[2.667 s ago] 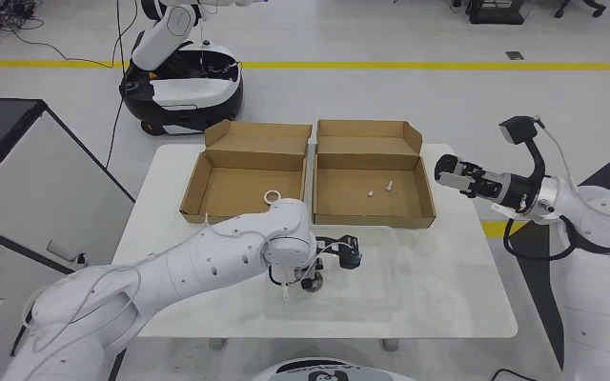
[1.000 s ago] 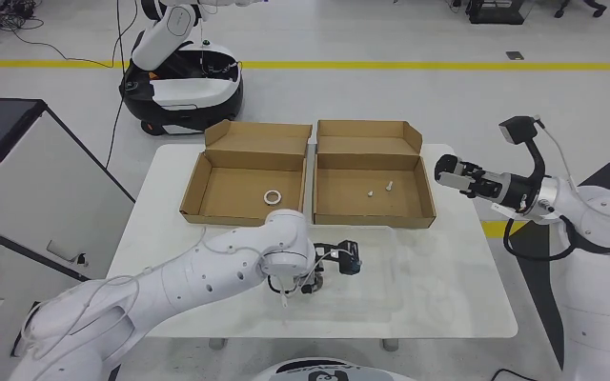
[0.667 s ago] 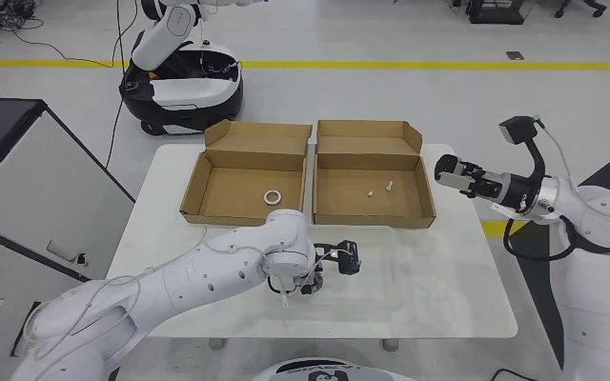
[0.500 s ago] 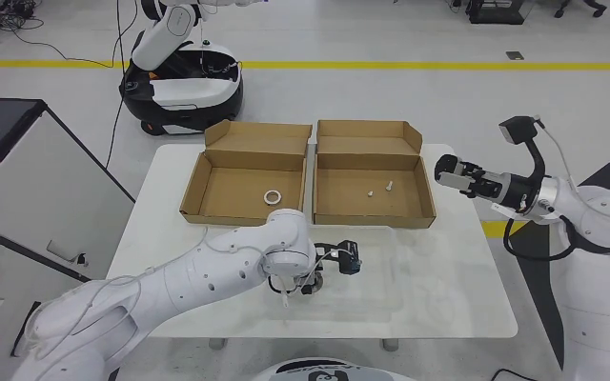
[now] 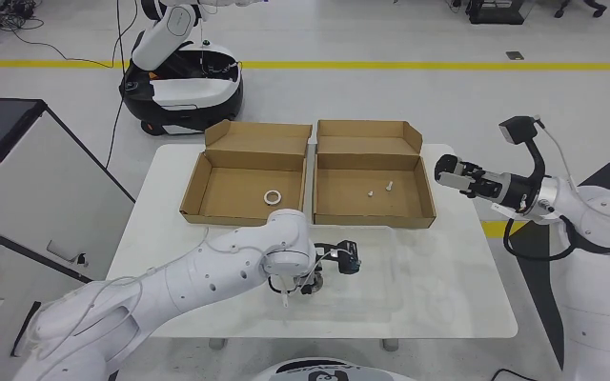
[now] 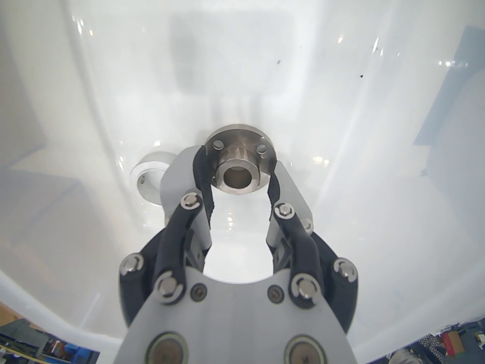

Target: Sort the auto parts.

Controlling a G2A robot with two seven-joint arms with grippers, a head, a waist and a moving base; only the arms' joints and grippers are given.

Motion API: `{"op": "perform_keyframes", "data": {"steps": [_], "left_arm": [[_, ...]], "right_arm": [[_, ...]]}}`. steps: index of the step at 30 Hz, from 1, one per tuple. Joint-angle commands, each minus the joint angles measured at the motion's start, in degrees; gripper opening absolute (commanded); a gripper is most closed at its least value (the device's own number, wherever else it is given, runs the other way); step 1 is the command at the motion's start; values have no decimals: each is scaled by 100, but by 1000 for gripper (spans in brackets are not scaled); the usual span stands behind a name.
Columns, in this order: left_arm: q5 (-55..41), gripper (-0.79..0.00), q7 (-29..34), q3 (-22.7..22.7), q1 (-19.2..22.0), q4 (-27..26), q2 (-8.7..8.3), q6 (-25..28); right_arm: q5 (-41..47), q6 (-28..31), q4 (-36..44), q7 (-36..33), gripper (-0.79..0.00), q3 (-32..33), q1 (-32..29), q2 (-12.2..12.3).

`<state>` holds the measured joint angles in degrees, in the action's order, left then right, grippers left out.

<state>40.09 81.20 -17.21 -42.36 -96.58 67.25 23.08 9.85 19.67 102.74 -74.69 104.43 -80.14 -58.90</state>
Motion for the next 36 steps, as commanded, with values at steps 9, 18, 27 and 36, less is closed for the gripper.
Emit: {"op": "perform_keyframes", "data": {"steps": [9, 18, 27, 36], "left_arm": [[48, -742, -76, 14, -37, 125, 34, 39], [207, -785, -71, -83, -87, -82, 6, -77], [45, -785, 324, -273, -36, -817, -156, -324], [-440, -785, 400, -453, 254, -1344, -442, -399]], "right_arm": [[1, 0, 0, 0, 0, 0, 0, 0], [1, 0, 0, 0, 0, 0, 0, 0], [1, 0, 0, 0, 0, 0, 0, 0], [1, 0, 0, 0, 0, 0, 0, 0]]}}
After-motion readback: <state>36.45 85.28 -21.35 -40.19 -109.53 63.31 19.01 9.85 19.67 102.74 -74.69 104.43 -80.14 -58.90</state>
